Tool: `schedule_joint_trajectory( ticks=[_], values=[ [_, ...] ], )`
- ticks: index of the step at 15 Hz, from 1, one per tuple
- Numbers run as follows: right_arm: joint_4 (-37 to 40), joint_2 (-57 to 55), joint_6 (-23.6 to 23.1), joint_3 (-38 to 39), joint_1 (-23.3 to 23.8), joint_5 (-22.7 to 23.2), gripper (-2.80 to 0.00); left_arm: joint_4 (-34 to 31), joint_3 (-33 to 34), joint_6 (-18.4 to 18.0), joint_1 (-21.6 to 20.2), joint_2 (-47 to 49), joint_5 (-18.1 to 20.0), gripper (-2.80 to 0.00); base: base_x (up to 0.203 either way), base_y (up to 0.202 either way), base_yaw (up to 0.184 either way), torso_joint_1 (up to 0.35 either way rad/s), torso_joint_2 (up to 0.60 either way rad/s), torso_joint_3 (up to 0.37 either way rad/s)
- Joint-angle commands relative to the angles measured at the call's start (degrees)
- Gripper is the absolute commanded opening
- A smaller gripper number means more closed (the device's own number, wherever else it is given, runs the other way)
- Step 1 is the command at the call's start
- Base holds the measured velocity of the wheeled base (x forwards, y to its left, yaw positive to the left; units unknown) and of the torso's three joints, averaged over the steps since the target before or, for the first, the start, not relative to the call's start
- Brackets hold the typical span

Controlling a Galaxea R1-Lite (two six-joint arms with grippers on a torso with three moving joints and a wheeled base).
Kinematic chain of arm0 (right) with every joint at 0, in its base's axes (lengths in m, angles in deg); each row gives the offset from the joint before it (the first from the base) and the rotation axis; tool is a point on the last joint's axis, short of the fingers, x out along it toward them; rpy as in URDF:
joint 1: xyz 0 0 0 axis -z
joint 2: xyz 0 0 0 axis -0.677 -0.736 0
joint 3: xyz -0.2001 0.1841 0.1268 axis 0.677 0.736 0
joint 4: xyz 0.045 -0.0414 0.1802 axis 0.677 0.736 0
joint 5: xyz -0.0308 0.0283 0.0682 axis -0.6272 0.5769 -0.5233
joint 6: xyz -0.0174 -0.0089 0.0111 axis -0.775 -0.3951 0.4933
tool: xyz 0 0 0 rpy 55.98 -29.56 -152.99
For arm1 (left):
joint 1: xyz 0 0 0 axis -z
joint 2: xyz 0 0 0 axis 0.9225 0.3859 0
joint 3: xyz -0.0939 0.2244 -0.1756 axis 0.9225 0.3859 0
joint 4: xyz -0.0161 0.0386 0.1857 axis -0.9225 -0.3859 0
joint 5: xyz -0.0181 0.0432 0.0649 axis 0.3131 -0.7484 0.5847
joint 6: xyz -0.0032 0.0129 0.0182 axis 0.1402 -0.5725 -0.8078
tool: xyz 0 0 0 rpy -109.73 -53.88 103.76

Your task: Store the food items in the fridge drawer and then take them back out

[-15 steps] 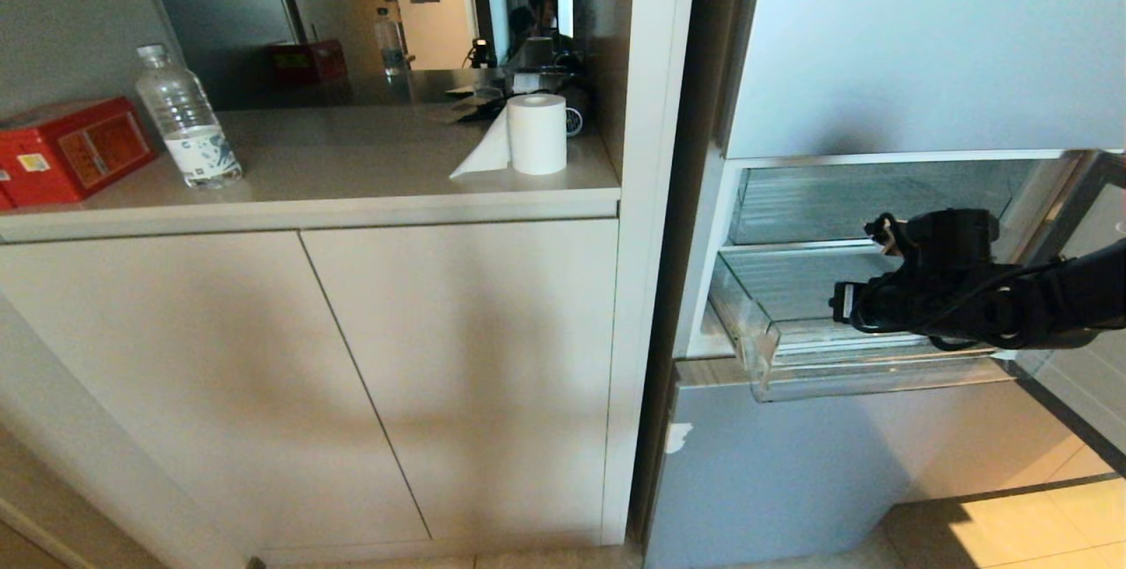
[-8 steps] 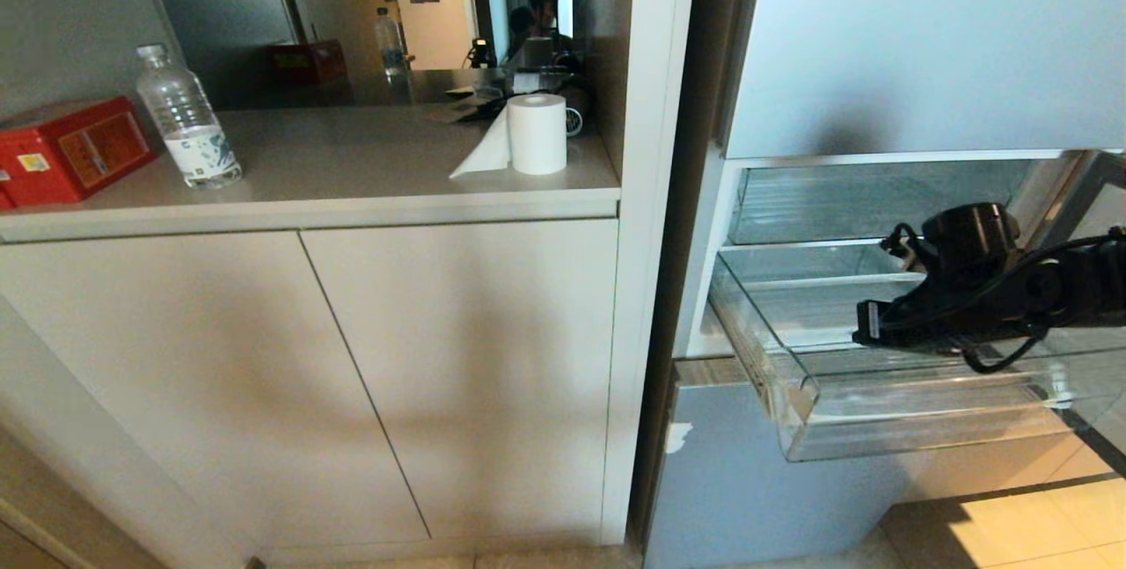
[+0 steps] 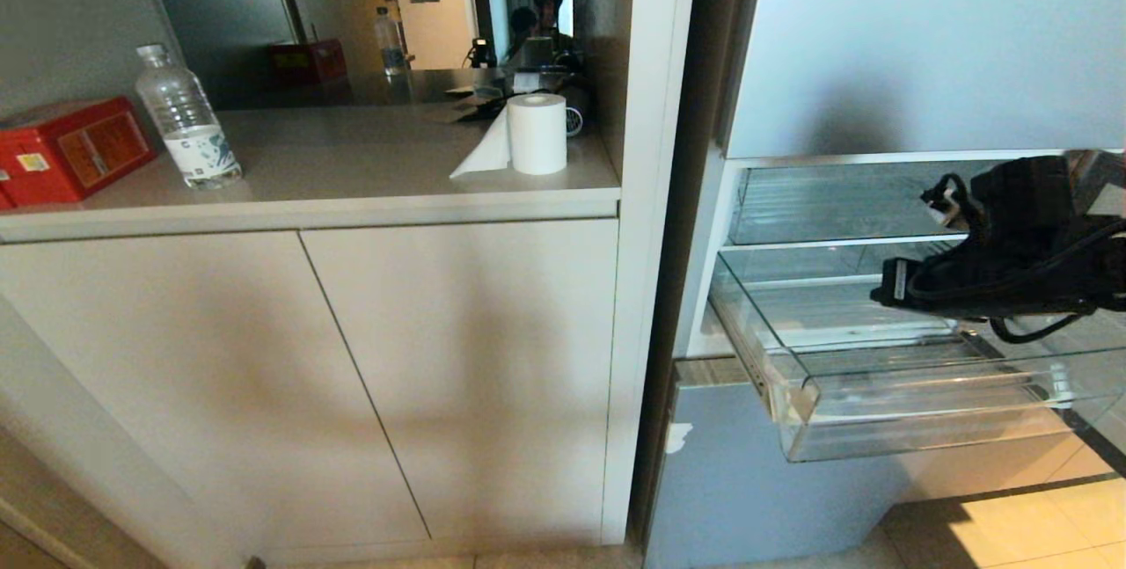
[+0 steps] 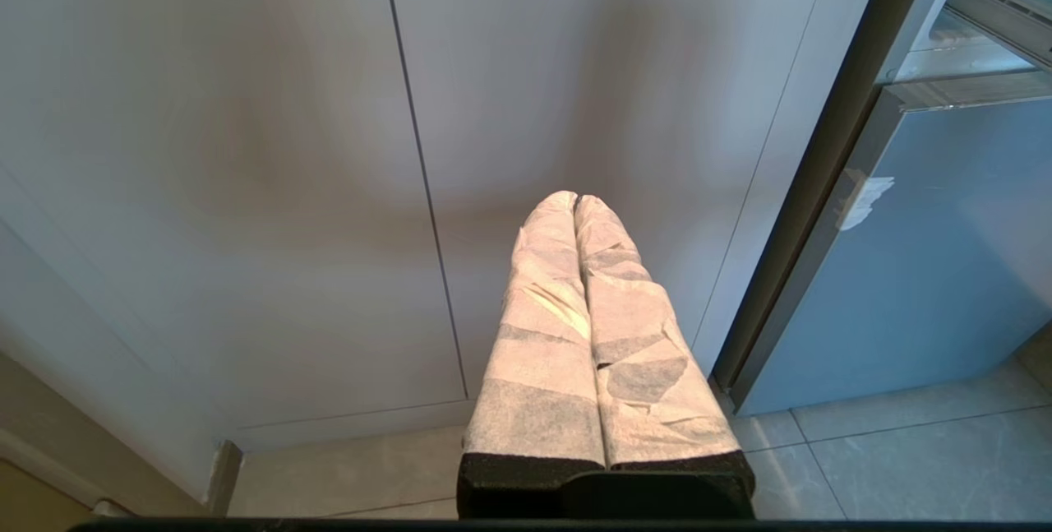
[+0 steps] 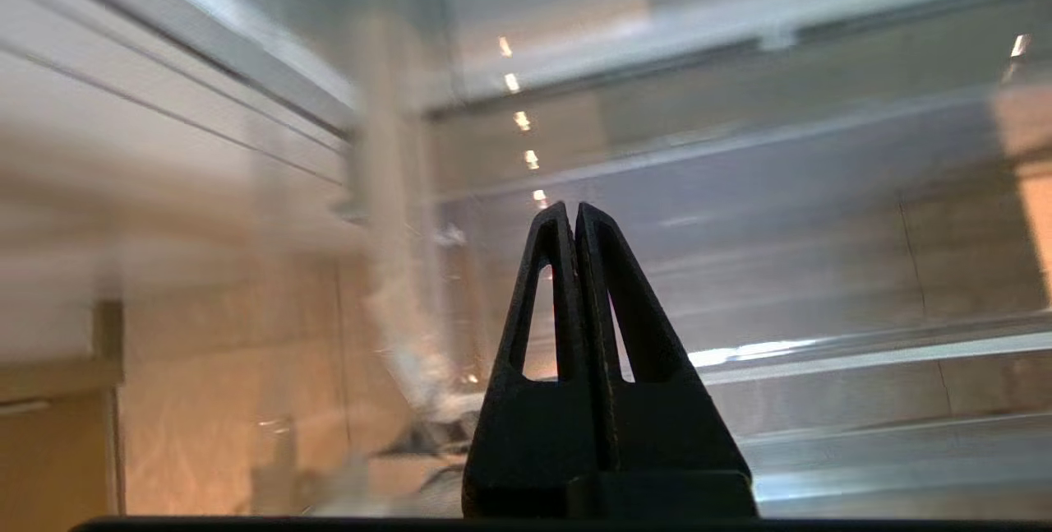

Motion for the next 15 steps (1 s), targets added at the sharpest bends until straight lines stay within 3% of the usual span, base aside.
schedule_joint_trajectory(
  ticks=[1,10,15],
  values=[
    [-0.24,11.87,-0.27,4.06,-0.25,0.07,-2.80,0.00,0.00,0.00,-0.01,0.07,-0.01,-2.80,0.000,0.000,0.000,0.000,0.00,0.000],
    [-0.40,64.28,-3.86,34.50,-0.30,-0.65,-2.80,0.00,0.00,0.00,-0.01,0.07,-0.01,-2.80,0.000,0.000,0.000,0.000,0.00,0.000],
    [-1.43,82.42,-7.57,62.46,-0.12,-3.07,-2.80,0.00,0.00,0.00,-0.01,0.07,-0.01,-2.80,0.000,0.000,0.000,0.000,0.00,0.000]
  ],
)
